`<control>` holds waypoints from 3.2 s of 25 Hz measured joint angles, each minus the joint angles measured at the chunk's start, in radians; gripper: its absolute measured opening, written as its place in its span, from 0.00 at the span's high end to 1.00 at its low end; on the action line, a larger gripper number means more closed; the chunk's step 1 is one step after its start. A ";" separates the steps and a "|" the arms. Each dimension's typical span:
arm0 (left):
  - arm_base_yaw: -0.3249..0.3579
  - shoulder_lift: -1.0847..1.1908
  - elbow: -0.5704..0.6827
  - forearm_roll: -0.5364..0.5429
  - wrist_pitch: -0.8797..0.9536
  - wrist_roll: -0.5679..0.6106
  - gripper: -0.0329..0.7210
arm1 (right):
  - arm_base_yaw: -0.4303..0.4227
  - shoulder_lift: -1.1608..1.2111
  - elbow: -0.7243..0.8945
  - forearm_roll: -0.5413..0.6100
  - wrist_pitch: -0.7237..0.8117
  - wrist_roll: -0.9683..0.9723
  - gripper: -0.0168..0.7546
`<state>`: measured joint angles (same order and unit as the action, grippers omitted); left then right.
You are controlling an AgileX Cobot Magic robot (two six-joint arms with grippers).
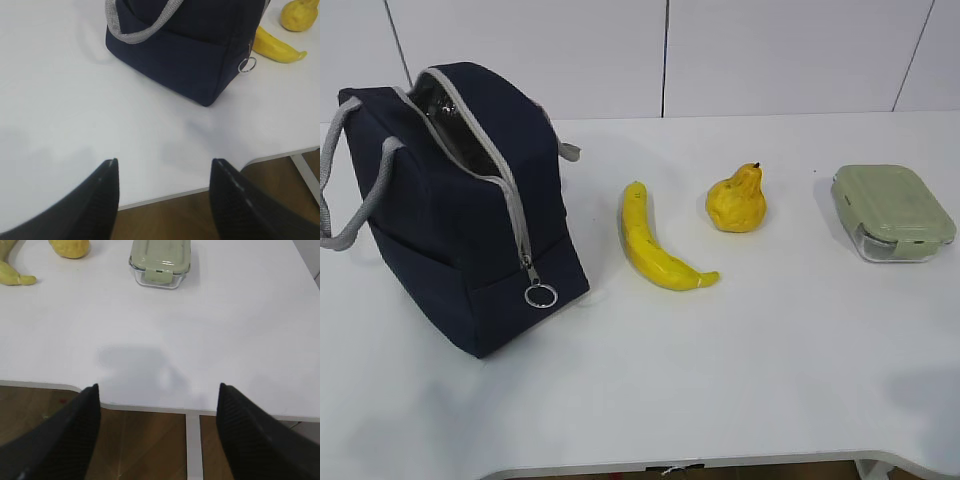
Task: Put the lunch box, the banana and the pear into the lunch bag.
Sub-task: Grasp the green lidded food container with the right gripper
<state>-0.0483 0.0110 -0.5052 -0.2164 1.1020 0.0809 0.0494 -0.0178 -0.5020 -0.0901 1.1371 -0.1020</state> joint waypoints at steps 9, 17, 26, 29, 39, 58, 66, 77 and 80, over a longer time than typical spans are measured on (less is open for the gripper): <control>0.000 0.000 0.000 0.000 0.000 0.000 0.41 | -0.003 0.000 0.000 0.002 0.000 0.000 0.22; 0.000 0.000 0.000 0.000 0.000 0.000 0.41 | -0.003 0.000 0.000 0.002 0.000 0.002 0.22; 0.000 0.000 0.000 0.000 0.000 0.000 0.41 | -0.003 0.009 -0.039 0.035 0.010 0.071 0.22; 0.000 0.000 0.000 0.000 0.000 0.000 0.41 | -0.003 0.086 -0.082 0.036 0.015 0.080 0.22; 0.000 0.000 0.000 0.000 0.000 0.000 0.41 | -0.003 0.448 -0.251 0.012 -0.012 0.083 0.22; 0.000 0.000 0.000 0.000 0.000 0.000 0.41 | -0.003 0.914 -0.594 0.003 -0.048 0.083 0.22; 0.000 0.000 0.000 0.000 0.000 0.000 0.41 | -0.003 1.082 -0.684 0.016 -0.055 0.083 0.22; 0.000 0.000 0.000 0.000 0.000 0.000 0.41 | -0.118 1.275 -0.775 0.211 -0.089 -0.018 0.22; 0.000 0.000 0.000 0.000 0.000 0.000 0.41 | -0.214 1.327 -0.786 0.253 -0.091 -0.085 0.22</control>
<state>-0.0483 0.0110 -0.5052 -0.2164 1.1020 0.0809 -0.1651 1.3094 -1.2879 0.1632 1.0466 -0.1867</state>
